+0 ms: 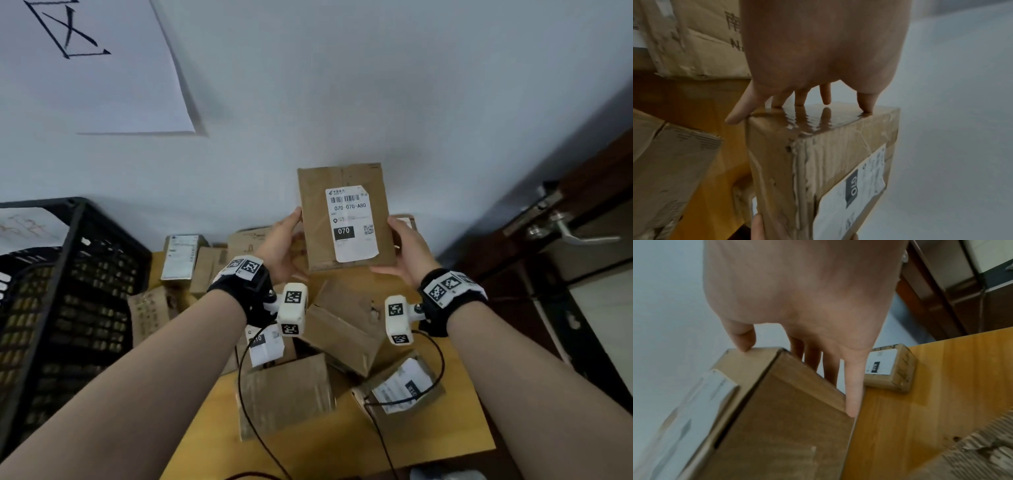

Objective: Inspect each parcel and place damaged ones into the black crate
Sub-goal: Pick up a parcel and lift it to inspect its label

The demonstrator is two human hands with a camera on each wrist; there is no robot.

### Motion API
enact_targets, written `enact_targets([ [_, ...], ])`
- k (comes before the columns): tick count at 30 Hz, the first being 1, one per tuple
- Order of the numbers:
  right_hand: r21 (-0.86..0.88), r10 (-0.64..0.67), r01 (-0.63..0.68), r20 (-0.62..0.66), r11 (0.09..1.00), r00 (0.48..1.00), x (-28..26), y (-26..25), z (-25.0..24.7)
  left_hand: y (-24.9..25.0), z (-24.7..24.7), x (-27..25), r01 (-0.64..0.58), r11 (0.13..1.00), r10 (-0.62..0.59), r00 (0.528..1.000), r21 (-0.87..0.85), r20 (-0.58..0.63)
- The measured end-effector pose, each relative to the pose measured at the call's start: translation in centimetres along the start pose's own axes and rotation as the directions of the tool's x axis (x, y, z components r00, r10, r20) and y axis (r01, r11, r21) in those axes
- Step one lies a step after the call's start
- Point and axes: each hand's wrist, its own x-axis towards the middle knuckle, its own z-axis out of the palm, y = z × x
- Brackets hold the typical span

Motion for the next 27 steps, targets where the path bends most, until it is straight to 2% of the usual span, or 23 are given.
enact_targets([
  [3, -0.076, 0.045, -0.049, -0.053, 0.996, 0.998, 2.1, 1.2, -0.8, -0.7, 0.3, 2.2, 0.028, 0.998, -0.023, 0.996, 0.048, -0.089],
  [6, -0.173, 0.053, -0.071, -0.107, 0.982, 0.993, 4.0, 2.0, -1.3, -1.4, 1.0, 4.2, 0.043, 0.997, -0.034, 0.992, 0.069, -0.118],
  [10, -0.330, 0.004, -0.065, -0.180, 0.942, 0.984, 6.8, 2.9, -2.1, -2.1, 2.1, 7.3, -0.004, 0.991, 0.030, 0.980, 0.133, -0.194],
  [14, -0.506, -0.066, -0.036, -0.182, 0.862, 0.981, 9.2, 4.3, -3.4, -3.2, 3.0, 9.8, 0.016, 0.980, 0.035, 0.969, 0.200, -0.246],
  [19, -0.521, -0.034, -0.091, -0.226, 0.849, 0.974, 11.1, 5.6, -4.8, -4.3, 3.9, 11.4, 0.039, 0.975, 0.019, 0.967, 0.221, -0.254],
  [23, -0.545, -0.068, -0.049, -0.193, 0.837, 0.979, 10.5, 5.2, -4.4, -4.7, 4.2, 12.2, 0.072, 0.970, -0.009, 0.965, 0.232, -0.261],
  [27, -0.510, -0.038, -0.053, -0.166, 0.859, 0.985, 9.9, 5.3, -4.5, -5.4, 4.3, 13.0, 0.067, 0.967, -0.008, 0.973, 0.248, -0.231],
])
